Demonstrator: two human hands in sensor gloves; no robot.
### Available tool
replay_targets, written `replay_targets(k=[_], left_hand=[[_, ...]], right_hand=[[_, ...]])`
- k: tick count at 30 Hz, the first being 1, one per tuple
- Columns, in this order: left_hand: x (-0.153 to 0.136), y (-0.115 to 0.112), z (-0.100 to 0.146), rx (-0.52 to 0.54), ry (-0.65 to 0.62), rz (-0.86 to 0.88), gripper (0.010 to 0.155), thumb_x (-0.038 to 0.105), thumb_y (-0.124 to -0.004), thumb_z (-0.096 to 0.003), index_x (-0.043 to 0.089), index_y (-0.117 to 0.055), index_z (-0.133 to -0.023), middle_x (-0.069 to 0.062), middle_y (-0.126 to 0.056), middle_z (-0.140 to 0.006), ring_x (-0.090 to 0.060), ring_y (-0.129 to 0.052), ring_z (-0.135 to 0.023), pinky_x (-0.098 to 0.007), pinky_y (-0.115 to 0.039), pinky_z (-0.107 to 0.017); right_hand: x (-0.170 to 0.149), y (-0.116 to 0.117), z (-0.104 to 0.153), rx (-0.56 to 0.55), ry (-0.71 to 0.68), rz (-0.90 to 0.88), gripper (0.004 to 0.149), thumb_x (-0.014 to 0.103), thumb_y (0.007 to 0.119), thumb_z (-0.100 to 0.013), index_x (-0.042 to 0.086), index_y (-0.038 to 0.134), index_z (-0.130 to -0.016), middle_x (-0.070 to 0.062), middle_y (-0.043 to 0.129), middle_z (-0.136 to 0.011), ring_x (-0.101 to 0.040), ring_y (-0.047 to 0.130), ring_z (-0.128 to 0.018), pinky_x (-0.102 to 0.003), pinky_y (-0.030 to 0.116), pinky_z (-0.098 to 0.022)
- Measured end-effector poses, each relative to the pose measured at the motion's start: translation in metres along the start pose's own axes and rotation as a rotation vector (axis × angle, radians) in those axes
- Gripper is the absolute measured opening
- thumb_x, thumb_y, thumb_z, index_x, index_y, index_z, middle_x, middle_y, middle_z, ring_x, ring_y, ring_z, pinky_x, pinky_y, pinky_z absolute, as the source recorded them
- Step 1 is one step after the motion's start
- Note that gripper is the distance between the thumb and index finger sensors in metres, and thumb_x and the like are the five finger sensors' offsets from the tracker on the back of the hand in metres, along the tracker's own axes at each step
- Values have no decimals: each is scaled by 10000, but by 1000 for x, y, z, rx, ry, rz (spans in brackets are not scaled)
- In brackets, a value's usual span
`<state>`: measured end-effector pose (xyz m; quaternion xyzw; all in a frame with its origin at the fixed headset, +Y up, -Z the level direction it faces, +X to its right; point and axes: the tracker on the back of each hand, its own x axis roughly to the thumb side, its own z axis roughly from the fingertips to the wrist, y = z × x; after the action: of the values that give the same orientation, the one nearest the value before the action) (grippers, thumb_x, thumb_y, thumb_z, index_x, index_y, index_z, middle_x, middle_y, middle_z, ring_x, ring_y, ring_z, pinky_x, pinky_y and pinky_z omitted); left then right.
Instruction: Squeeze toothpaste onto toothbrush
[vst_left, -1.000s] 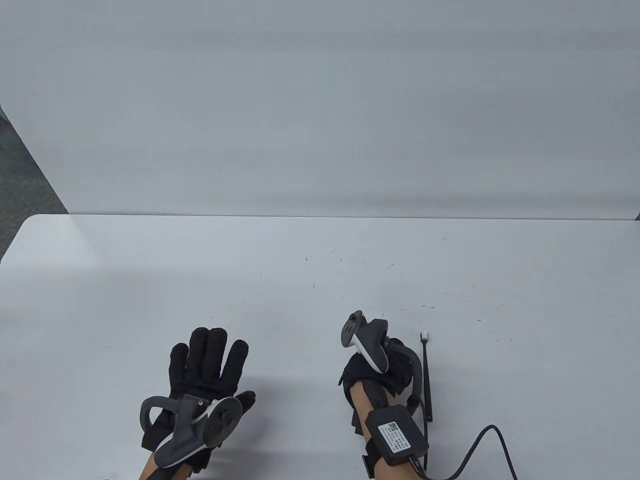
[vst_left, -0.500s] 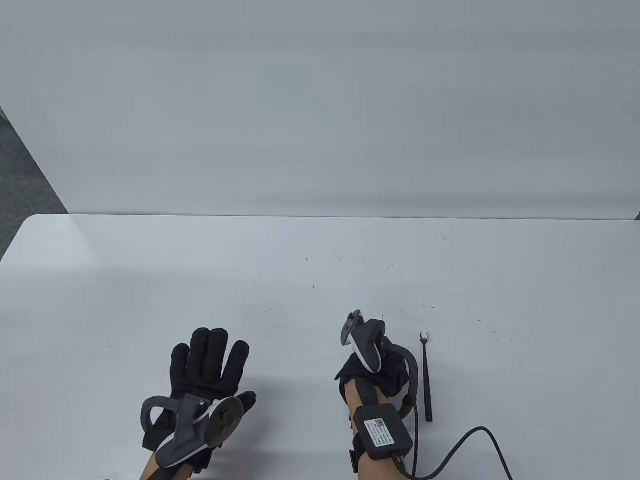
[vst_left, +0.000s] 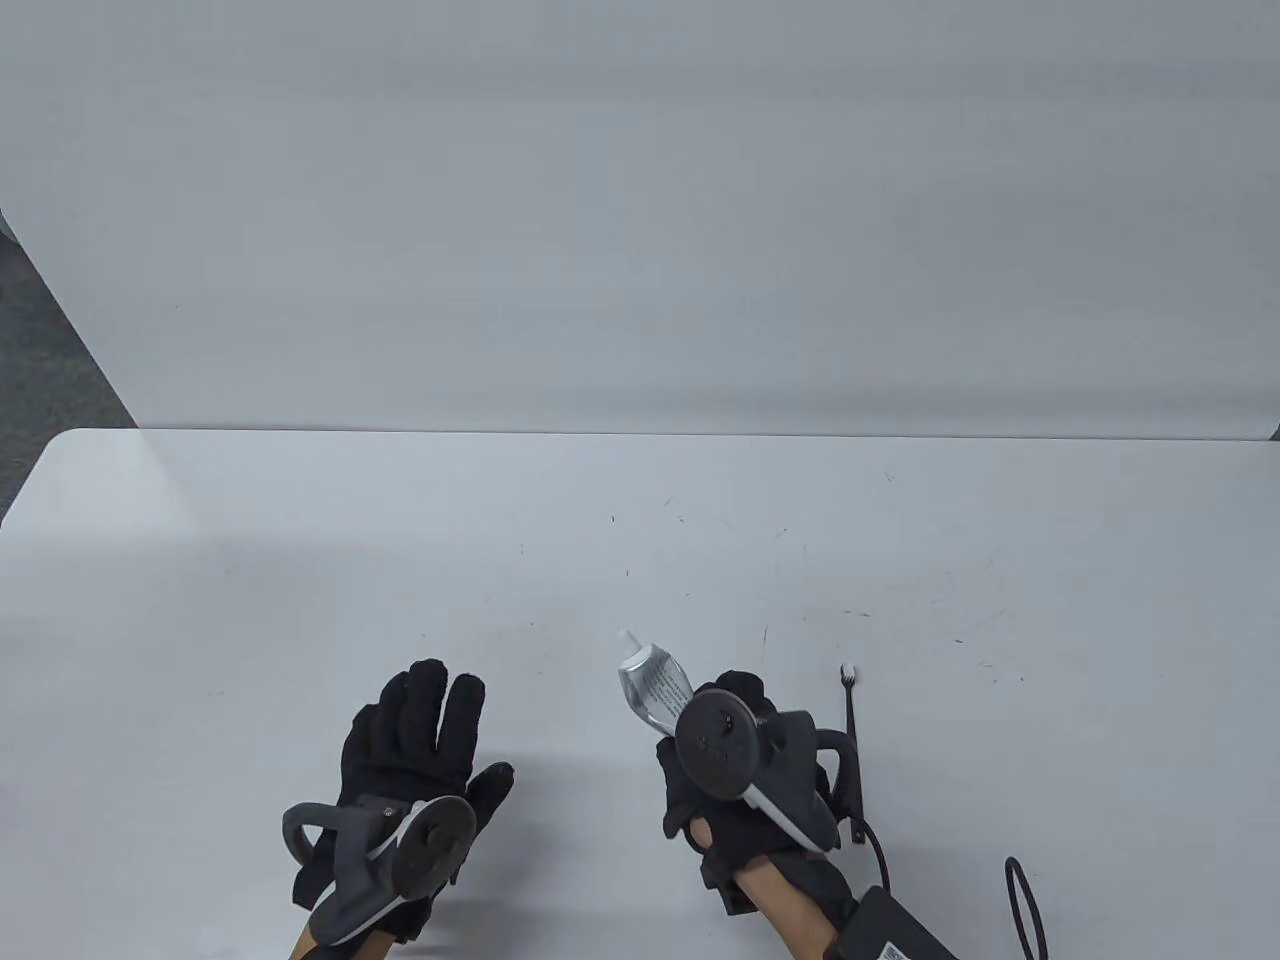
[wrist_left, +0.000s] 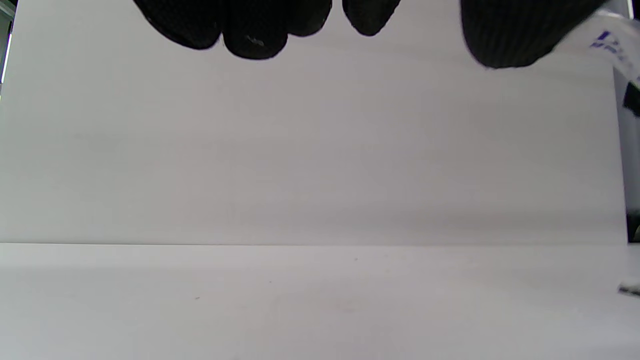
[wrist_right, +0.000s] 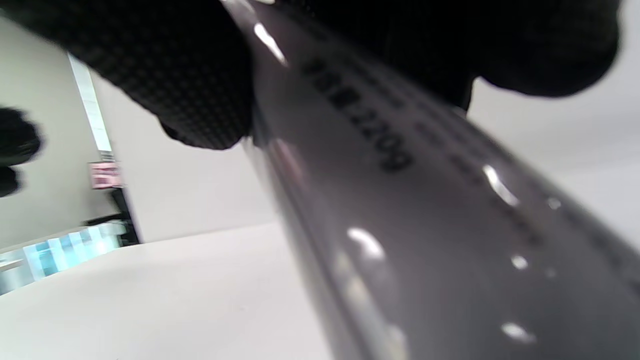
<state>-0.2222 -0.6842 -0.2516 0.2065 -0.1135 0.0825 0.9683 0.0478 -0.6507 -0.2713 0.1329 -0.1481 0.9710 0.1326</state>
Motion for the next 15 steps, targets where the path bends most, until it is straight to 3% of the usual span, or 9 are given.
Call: replay_targets(k=[5,7,10,12,15], left_hand=[[-2,1,1,62,-84,400,609,510,-794,-448,253,-700,-992,-107,-751,-1029,-290,-949,-692,-497,-811,-507],[-3,-3,1,31,-53,642,552,455,-812,-457,231,-756,-958,-122,-825,-970,-286,-986,-599,-495,-830,-439],[0,-13,0,-101,-15,964,576,413,-821,-464,198,-708,-987,-156,-802,-974,-313,-977,-560,-520,-810,-413],[6,-17,-1,-133,-35,1006,609,414,-816,-463,193,-663,-1009,-155,-800,-966,-309,-973,-544,-520,-808,-408],[13,-20,0,-149,-66,934,633,422,-798,-458,206,-620,-1026,-139,-799,-950,-282,-967,-532,-511,-810,-412]], right_hand=[[7,11,27,-153,-153,150,515,372,882,-356,7,782,-707,-195,776,-826,-335,983,-439,-440,887,-228],[9,15,34,-174,-192,148,515,371,883,-355,8,783,-706,-194,778,-825,-334,984,-437,-443,887,-226],[16,19,42,-167,-238,204,515,371,884,-356,10,783,-708,-193,779,-827,-331,984,-437,-443,887,-226],[19,21,46,-170,-265,231,515,371,884,-355,11,783,-709,-191,779,-828,-331,984,-438,-441,888,-227],[20,22,49,-158,-280,223,515,371,884,-355,10,783,-709,-191,778,-829,-332,983,-439,-444,886,-228]])
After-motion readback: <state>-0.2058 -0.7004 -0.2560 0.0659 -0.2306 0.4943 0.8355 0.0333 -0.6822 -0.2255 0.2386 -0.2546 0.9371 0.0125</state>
